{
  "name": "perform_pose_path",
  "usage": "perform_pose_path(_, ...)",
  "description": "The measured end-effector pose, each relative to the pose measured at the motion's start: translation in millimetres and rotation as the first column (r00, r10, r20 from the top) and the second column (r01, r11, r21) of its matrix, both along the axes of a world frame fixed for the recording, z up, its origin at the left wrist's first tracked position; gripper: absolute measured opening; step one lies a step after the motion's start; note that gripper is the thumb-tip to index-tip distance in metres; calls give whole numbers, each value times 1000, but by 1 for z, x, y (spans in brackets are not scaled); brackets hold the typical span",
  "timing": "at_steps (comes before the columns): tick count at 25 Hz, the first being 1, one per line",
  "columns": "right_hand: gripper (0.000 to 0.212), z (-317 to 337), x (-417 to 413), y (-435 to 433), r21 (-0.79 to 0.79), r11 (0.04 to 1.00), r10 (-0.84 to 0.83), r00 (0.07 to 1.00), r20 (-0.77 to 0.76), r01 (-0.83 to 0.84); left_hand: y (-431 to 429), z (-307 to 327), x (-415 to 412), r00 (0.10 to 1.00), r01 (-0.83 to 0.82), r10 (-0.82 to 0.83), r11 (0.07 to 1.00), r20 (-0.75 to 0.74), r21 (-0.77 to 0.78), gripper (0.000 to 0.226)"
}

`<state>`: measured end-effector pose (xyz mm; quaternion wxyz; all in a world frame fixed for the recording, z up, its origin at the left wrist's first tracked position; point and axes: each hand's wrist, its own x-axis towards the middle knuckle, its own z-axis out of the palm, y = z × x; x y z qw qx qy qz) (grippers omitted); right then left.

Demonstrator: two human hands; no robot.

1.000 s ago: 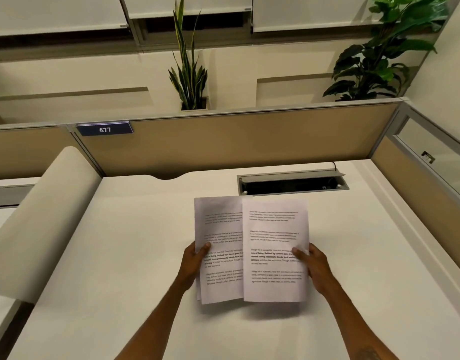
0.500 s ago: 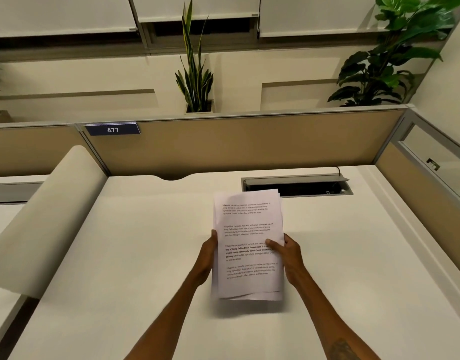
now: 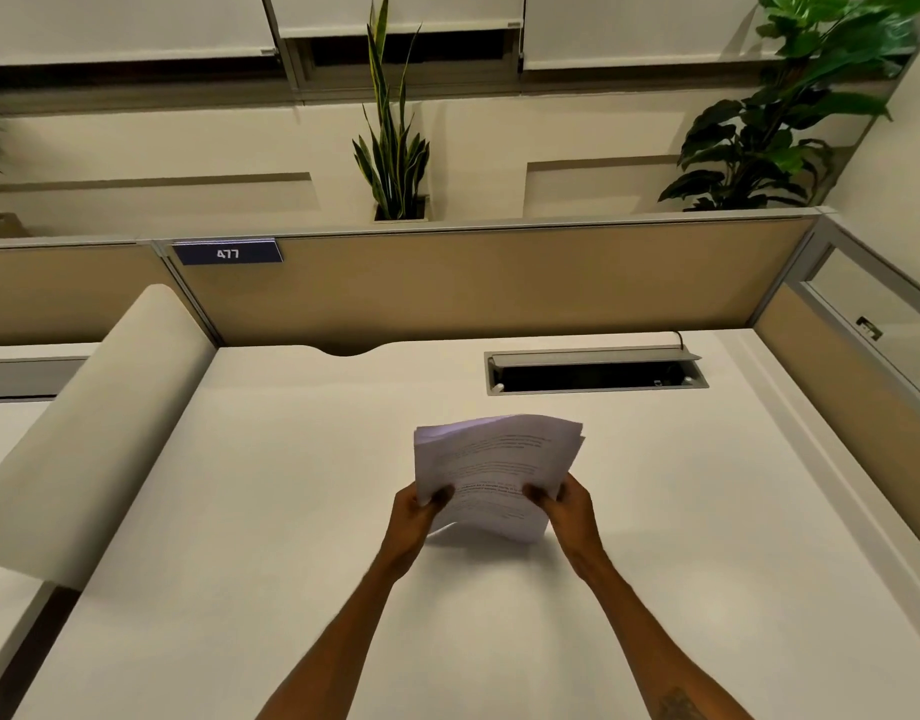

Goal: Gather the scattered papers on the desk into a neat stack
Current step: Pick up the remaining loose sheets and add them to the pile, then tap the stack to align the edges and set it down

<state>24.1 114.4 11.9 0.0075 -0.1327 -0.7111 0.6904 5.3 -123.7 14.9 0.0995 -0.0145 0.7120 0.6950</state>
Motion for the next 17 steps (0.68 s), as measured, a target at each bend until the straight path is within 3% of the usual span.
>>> perform_pose_path(4, 46, 2, 0, 4, 18, 999, 44, 999, 1, -44, -2, 3, 0, 1000, 8, -9, 999, 25, 36, 44)
perform_pose_path(9, 24, 18, -17, -1, 12, 1000, 9, 999, -52, -9, -1, 16, -6, 1000, -9, 10, 999, -26, 33, 34)
perform_pose_path(13, 24, 21, -21, -8, 19, 1000, -2, 997, -79, 3, -6, 19, -10, 999, -11, 13, 999, -30, 43, 32)
perform_pose_path(15, 28, 19, -20, -7, 12, 1000, 19, 997, -71, -18, -9, 18, -13, 1000, -4, 3, 999, 9, 38, 33)
perform_pose_path(17, 44, 17, -19, -6, -13, 996, 89, 995, -39, -89, -10, 15, -14, 999, 3, -5, 999, 46, 36, 38)
